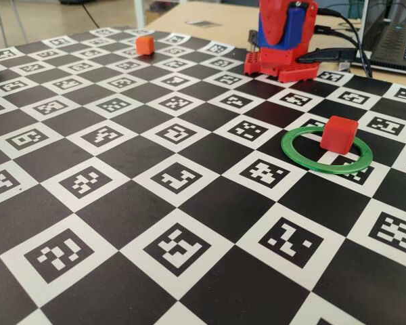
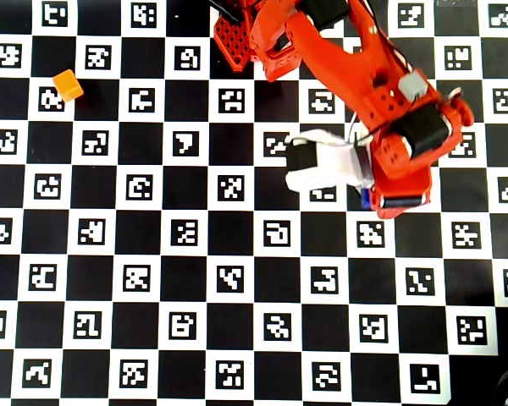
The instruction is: Grab the red cube then put it in the green circle then put the blue cube on top and finally the orange cube on top
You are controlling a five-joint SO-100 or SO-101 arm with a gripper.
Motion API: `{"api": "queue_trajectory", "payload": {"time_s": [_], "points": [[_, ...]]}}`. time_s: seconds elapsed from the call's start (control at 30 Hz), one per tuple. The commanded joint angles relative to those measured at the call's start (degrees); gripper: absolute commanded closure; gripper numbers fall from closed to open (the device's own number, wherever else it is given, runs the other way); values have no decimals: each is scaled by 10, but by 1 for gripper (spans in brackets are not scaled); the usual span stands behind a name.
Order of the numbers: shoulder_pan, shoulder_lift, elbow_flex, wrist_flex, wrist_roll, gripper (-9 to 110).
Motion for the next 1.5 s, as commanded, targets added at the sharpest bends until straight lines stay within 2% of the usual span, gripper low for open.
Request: {"api": "queue_trajectory", "payload": {"time_s": [0.0, 0.37, 0.57, 0.87, 1.47], "points": [[-30, 89, 13, 56, 19, 105], [-145, 142, 44, 52, 121, 105], [-192, 128, 53, 26, 138, 105], [-176, 85, 59, -19, 146, 105], [-182, 67, 208, -178, 154, 105]]}}
